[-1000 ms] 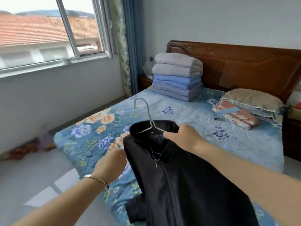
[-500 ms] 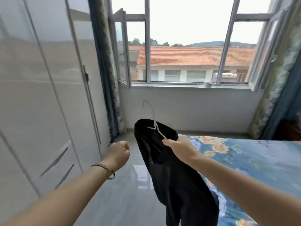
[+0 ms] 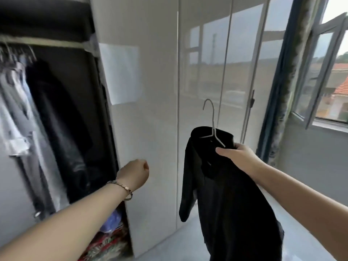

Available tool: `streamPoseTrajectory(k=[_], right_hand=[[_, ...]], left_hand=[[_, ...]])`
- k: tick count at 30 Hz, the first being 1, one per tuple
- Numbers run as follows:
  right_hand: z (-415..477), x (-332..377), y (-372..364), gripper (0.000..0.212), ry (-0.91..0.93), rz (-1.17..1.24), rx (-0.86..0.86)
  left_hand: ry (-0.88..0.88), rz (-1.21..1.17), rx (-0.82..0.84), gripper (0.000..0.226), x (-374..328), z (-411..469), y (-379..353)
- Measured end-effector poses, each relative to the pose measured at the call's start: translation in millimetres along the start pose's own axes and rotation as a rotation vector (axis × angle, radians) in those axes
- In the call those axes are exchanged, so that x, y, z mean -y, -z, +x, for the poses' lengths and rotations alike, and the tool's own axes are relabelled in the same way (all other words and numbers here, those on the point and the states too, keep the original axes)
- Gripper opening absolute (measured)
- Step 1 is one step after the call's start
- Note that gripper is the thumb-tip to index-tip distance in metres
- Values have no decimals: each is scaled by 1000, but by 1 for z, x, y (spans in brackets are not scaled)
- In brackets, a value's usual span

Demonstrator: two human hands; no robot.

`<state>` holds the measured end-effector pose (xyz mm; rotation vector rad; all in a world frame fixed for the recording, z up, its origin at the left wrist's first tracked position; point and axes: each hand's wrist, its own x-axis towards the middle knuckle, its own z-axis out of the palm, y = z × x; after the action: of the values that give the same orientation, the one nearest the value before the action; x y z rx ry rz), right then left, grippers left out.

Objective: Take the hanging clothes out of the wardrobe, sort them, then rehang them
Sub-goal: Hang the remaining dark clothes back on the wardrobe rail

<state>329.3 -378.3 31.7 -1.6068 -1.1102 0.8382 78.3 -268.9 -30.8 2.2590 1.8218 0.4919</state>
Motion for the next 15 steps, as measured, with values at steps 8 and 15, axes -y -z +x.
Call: streamPoseTrajectory(k=[8, 15], right_hand=[[71, 55, -122, 4, 122, -21, 142], [126, 124, -230, 21, 213, -181, 207]], left_hand=[[205, 56, -142, 26, 114, 10, 78], [289, 64, -239, 17, 185, 66, 134]])
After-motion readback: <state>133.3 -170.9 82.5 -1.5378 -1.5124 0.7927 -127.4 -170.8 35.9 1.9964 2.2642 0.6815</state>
